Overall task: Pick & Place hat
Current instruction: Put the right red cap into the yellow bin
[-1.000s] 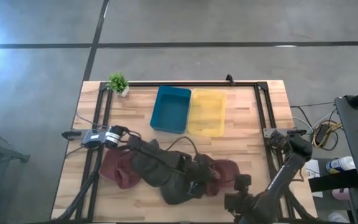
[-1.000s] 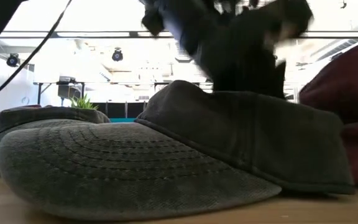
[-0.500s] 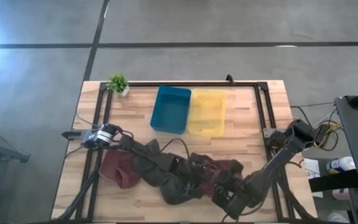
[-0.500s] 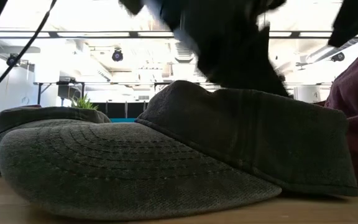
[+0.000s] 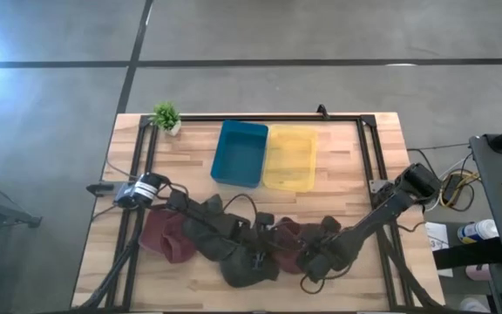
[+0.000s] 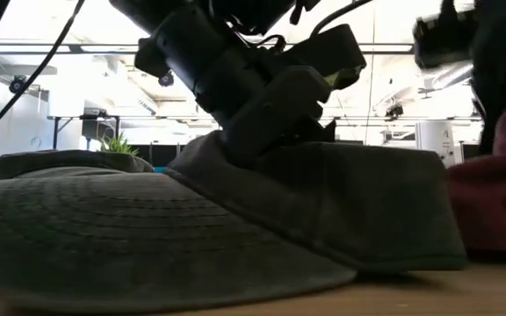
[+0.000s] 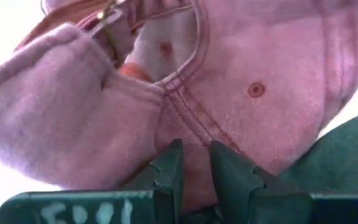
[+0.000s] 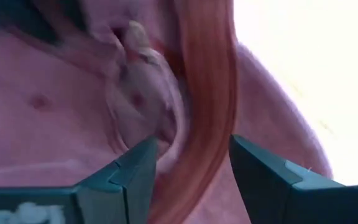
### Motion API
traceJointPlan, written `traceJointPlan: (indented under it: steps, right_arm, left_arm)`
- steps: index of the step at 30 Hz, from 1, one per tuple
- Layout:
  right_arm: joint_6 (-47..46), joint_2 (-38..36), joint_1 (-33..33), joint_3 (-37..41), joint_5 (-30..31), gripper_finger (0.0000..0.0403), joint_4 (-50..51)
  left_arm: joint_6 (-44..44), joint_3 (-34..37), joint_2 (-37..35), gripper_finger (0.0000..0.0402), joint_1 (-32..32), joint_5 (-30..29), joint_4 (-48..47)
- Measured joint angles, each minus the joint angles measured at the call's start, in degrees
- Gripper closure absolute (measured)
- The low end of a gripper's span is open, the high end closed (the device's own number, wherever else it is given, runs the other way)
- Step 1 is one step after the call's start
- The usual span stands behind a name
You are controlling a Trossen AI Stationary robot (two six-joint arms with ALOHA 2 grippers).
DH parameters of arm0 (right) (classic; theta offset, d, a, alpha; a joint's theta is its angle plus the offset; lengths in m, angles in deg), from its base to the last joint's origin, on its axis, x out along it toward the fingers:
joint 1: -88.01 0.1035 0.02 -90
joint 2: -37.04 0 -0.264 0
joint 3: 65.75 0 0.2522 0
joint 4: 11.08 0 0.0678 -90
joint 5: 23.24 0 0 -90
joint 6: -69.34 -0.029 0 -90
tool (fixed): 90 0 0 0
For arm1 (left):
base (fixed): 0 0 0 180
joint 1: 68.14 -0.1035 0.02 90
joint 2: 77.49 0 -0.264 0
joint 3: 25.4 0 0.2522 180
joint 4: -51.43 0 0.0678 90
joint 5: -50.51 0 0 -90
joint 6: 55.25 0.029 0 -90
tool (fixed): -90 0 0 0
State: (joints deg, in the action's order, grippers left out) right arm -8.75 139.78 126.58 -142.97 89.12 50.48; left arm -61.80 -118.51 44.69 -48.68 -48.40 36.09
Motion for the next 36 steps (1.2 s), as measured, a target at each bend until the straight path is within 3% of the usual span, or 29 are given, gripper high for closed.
traceJointPlan:
  steps: [6,10,16,19,26,29,36]
  right_arm:
    - [2.3,-0.8,-0.27,2.63,-4.83,0.0209,-1.22]
    - [4.27,-3.49,0.06,-0.19,-3.58,0.0209,1.92]
    - [3.43,-8.84,2.9,-5.8,1.15,0.0209,15.38]
    - [3.06,-10.61,6.8,-5.28,-0.59,0.0209,15.67]
    - [7.79,-7.76,15.42,-4.26,-7.53,0.0209,12.21]
    - [12.15,-5.94,15.99,-4.48,-8.01,0.0209,11.94]
    - [12.3,-3.22,15.91,-4.51,-7.37,0.0209,11.18]
  left_arm:
    - [0.11,-0.33,-1.93,0.0323,0.15,0.1,-0.99]
    - [0.55,-0.7,-4.95,0.0323,0.04,-0.19,-0.83]
    - [0.74,-0.33,-12.42,0.0323,0.02,-0.19,-0.96]
    - [0.72,-0.17,-15.35,0.0323,0.02,0.09,-0.94]
    - [0.72,-0.13,-17.1,0.0323,0.07,6.59,-0.81]
    - [1.15,-0.09,-16.88,0.0323,0.22,7.91,-1.16]
    - [1.73,-0.5,-17.43,0.0323,0.15,7.96,-0.85]
